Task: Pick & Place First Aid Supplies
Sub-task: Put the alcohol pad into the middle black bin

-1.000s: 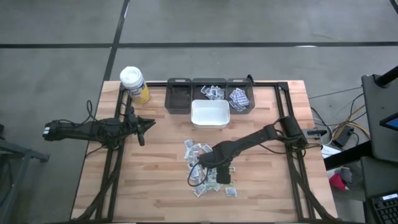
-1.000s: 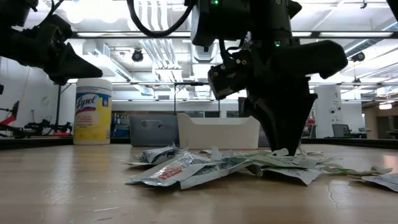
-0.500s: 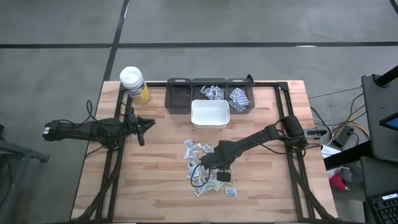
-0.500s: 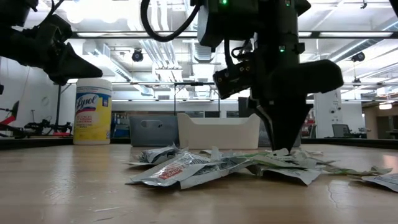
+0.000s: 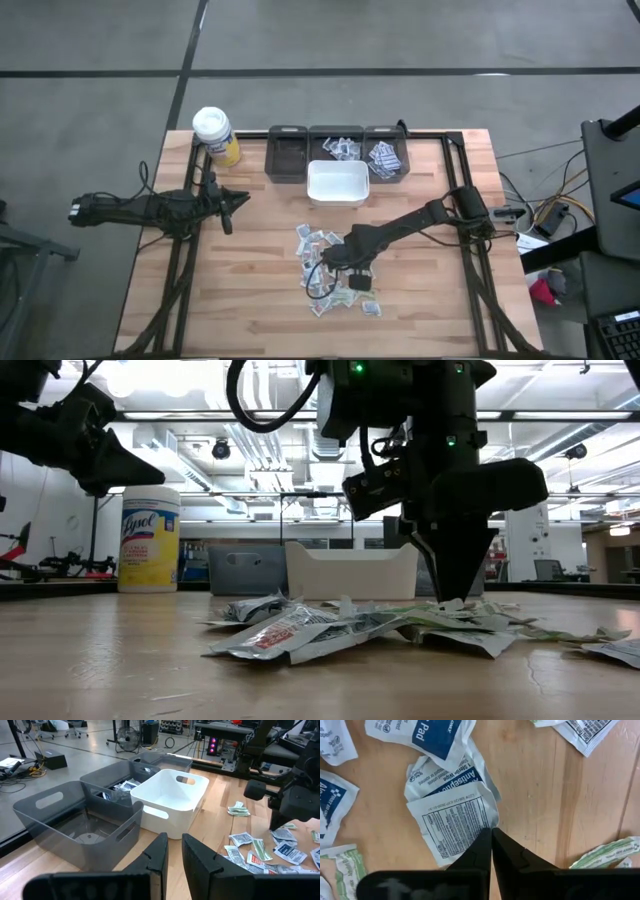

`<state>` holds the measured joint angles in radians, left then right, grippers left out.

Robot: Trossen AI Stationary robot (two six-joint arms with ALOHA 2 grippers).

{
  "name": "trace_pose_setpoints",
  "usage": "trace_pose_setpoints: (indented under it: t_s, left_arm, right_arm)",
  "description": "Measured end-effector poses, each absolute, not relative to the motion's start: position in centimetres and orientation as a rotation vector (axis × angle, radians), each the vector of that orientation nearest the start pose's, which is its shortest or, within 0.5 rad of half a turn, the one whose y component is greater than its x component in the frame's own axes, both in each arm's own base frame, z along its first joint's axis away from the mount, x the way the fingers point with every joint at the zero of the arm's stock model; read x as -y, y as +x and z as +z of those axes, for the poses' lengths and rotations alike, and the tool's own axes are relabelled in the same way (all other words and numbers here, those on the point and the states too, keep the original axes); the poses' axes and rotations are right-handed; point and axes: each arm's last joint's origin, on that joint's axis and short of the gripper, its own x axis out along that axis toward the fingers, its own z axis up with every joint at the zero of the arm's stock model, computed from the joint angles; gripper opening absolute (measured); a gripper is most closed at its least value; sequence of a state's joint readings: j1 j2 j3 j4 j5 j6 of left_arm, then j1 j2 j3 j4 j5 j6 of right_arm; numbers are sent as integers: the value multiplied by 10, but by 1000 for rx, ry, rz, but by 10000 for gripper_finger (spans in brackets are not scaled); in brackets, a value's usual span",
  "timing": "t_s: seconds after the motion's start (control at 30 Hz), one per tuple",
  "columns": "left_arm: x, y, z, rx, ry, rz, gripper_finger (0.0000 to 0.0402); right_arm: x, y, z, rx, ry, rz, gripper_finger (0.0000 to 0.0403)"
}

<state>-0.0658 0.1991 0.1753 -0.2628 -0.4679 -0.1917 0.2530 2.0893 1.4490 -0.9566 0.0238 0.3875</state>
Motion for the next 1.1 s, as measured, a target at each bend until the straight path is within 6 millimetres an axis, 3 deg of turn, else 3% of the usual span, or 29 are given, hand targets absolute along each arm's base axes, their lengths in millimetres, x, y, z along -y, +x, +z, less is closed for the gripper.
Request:
trace_pose_setpoints:
  t_s: [0.43,0.73,0.93,1.1]
  left_arm:
    - [-7,98,183,-239,-111,424,53]
    - [-7,98,183,-239,-111,424,53]
    - [-7,98,183,-239,-111,424,53]
    - [-7,98,183,-239,-111,424,53]
  right_arm:
    - [-81,365,176,-1511,172,-82,8]
    - [-69,361,206,-1434,249,74,8]
    - [-58,375,232,-1198,384,375,8]
    - [-38,395,251,-933,422,463,8]
